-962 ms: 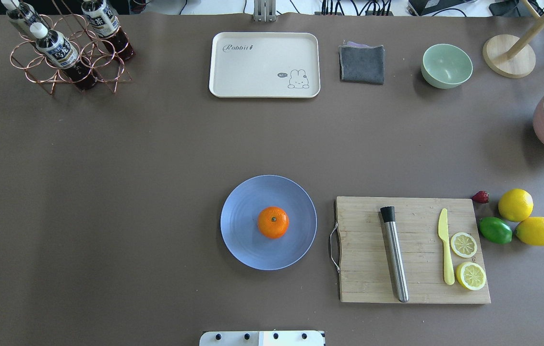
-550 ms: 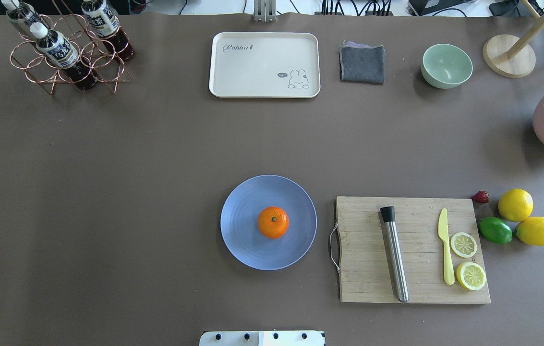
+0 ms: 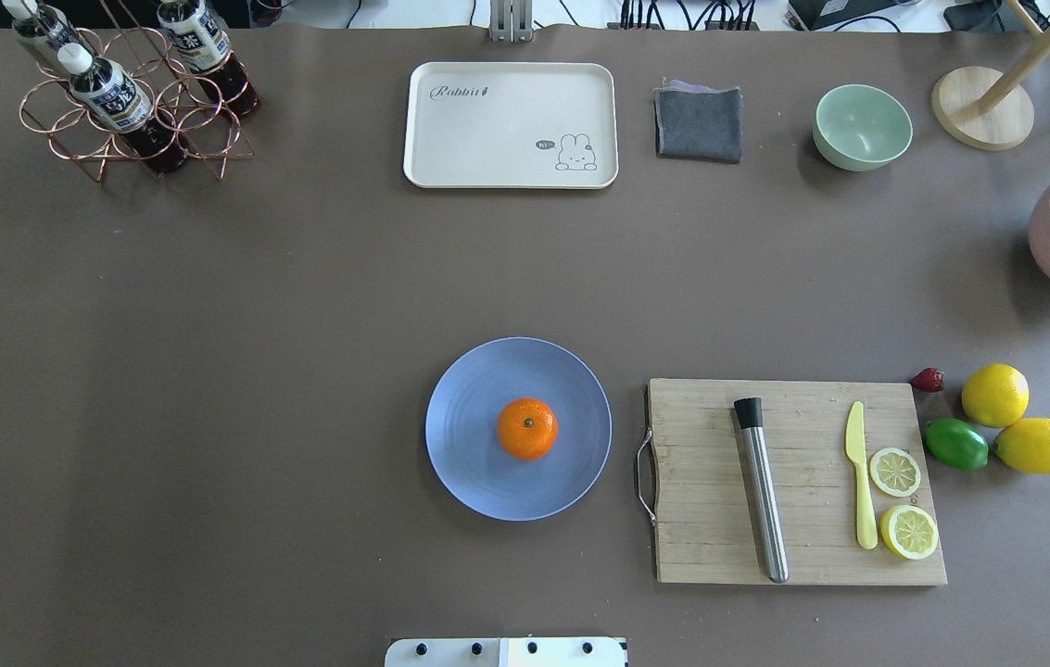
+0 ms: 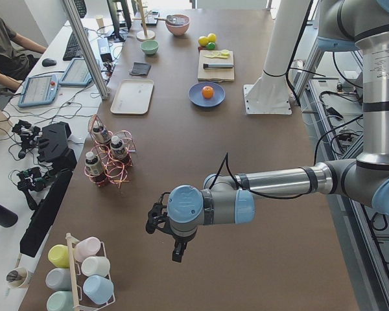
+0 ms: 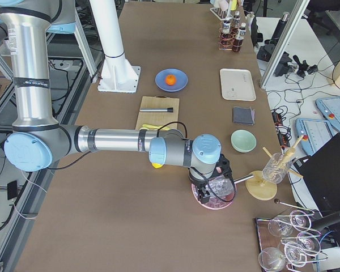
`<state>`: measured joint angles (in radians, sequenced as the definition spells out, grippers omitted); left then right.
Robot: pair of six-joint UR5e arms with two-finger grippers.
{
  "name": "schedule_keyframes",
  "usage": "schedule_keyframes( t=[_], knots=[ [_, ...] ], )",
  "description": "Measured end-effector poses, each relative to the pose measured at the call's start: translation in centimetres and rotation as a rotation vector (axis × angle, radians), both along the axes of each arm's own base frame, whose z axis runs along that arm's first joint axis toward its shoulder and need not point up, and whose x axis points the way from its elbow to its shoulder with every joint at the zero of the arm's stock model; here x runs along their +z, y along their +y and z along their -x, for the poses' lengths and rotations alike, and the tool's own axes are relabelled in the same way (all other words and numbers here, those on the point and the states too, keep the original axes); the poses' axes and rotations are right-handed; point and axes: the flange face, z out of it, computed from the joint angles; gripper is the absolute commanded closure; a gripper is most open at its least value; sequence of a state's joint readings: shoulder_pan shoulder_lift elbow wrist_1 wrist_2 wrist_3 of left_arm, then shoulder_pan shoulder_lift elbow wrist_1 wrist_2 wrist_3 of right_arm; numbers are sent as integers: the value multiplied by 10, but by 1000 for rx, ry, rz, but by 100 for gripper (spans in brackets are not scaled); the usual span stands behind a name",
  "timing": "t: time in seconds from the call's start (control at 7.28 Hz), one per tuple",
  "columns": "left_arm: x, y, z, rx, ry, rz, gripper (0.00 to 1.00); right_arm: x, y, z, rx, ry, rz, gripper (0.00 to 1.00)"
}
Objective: Pick orange to plate
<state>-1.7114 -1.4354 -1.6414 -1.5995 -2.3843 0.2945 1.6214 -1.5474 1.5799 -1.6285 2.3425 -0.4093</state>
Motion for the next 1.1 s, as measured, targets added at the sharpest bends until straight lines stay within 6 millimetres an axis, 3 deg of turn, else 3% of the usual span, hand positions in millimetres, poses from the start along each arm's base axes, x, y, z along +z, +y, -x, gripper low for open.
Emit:
schedule_keyframes(
  t=[1.1],
  knots=[
    [-2,1,-4,-7,1,22,2,6,9,1,-5,-7,5,0]
  ],
)
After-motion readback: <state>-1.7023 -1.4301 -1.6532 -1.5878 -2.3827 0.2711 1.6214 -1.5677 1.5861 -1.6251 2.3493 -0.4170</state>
